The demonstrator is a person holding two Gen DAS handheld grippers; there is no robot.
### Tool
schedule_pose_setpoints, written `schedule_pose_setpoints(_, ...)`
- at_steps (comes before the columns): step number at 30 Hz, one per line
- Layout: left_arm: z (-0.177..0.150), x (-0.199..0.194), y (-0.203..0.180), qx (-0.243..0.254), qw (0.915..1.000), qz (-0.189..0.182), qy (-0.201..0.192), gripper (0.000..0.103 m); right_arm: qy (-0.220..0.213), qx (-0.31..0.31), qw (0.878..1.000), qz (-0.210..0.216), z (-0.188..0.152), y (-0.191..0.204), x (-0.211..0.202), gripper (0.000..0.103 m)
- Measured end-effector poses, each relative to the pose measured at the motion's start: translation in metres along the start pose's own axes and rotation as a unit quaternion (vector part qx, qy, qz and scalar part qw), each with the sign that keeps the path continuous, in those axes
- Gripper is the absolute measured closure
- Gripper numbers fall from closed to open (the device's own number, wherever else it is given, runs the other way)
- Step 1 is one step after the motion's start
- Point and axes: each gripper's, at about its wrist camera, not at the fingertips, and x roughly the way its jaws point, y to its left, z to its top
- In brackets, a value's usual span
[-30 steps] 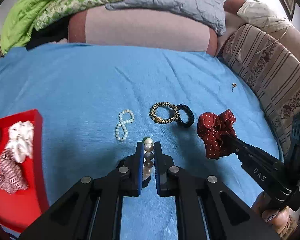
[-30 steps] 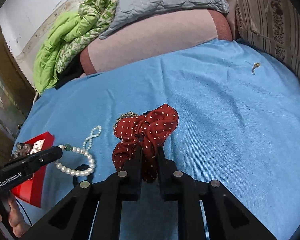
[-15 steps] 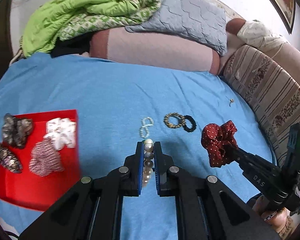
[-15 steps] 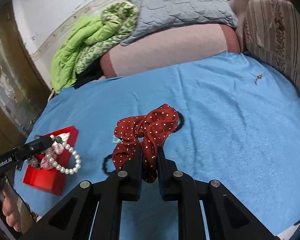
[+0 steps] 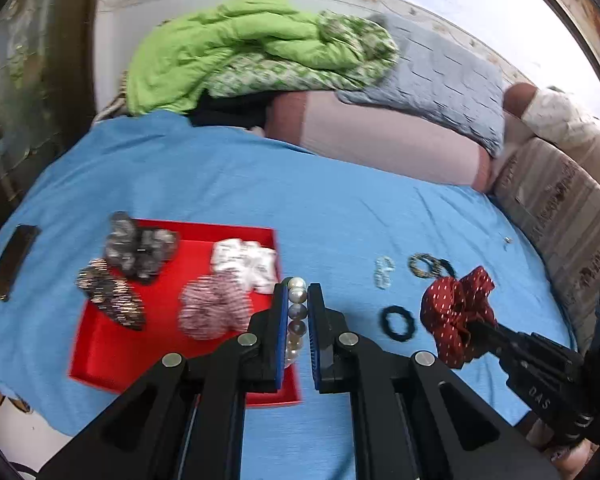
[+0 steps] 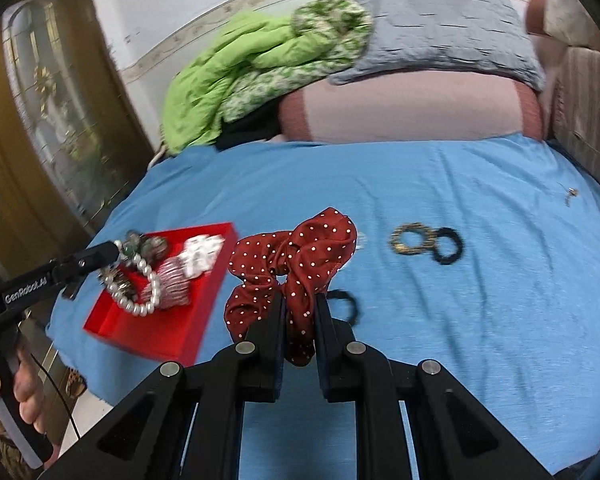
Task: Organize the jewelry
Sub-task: 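Carry the pearl bracelet and polka-dot scrunchie into the red tray and open both tools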
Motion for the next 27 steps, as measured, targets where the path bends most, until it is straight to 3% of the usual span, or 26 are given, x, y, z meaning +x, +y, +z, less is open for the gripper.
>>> schedule_pose_setpoints(14,-0.023,0.000,0.098,-0.024,0.9967,0.077,0.002,0.094,0.059,-0.099,0.993,0.039,-0.007,0.120,0.067,0.089)
schedule_pose_setpoints(27,-0.037,0.033,0.156,-0.048,0.9936,0.095,0.038,0.094,0.110,-0.136,0.984,0.037,-0.025,0.175,0.133,0.088)
